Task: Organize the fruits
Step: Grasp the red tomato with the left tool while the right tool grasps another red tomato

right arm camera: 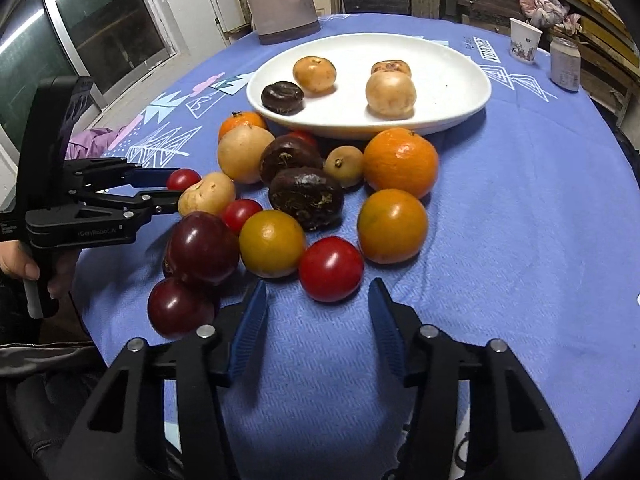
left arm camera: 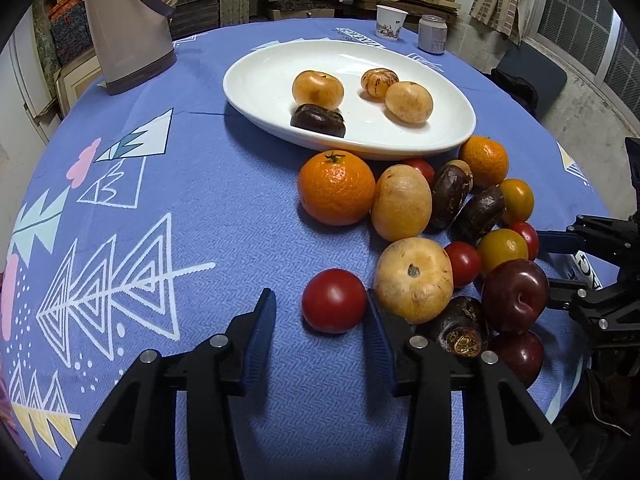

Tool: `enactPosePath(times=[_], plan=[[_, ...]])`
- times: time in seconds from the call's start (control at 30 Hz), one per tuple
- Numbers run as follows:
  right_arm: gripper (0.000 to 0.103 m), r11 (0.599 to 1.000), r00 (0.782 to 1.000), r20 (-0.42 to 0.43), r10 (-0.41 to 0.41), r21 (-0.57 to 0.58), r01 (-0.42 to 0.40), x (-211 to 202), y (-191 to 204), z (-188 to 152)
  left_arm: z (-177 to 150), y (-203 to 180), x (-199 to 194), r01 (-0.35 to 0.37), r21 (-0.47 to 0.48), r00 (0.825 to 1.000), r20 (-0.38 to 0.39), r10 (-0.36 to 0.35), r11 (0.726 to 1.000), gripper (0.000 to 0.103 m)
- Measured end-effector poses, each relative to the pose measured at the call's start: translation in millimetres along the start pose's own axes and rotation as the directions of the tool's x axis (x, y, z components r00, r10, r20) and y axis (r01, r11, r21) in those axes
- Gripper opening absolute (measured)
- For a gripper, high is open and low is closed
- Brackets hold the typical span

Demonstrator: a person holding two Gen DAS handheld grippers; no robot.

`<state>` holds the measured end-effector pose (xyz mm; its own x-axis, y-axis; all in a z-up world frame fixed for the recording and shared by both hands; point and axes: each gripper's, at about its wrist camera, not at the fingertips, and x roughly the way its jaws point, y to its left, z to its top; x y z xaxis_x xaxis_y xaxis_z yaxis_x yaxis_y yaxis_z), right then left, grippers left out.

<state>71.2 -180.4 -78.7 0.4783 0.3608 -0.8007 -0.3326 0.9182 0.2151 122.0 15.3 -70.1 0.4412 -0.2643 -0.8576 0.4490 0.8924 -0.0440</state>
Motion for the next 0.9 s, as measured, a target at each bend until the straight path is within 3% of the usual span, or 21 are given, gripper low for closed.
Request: enactPosePath(times=[0.33,0.5,0.9], plan=[[0.045,0.999,1.000,-0.008,-0.027,-0.021,0.027,1,4,2,1,0,0,0.000,0.000,1.000,-0.001,0.000,1.000,0.045],[0.041,0.999,1.000,0.019,-0.016,0.032,0.015,-9,-9,1,0,0,1,-0.002,0.003,1.000,0.001,0.002,1.000,0.045],[0.032,0.987,0.993,0.015,-0.119,0.114,0.117,6,-5,10,0,-3,1,-0.022,0.008,1.000,0.004,0.022,1.000,0.045]])
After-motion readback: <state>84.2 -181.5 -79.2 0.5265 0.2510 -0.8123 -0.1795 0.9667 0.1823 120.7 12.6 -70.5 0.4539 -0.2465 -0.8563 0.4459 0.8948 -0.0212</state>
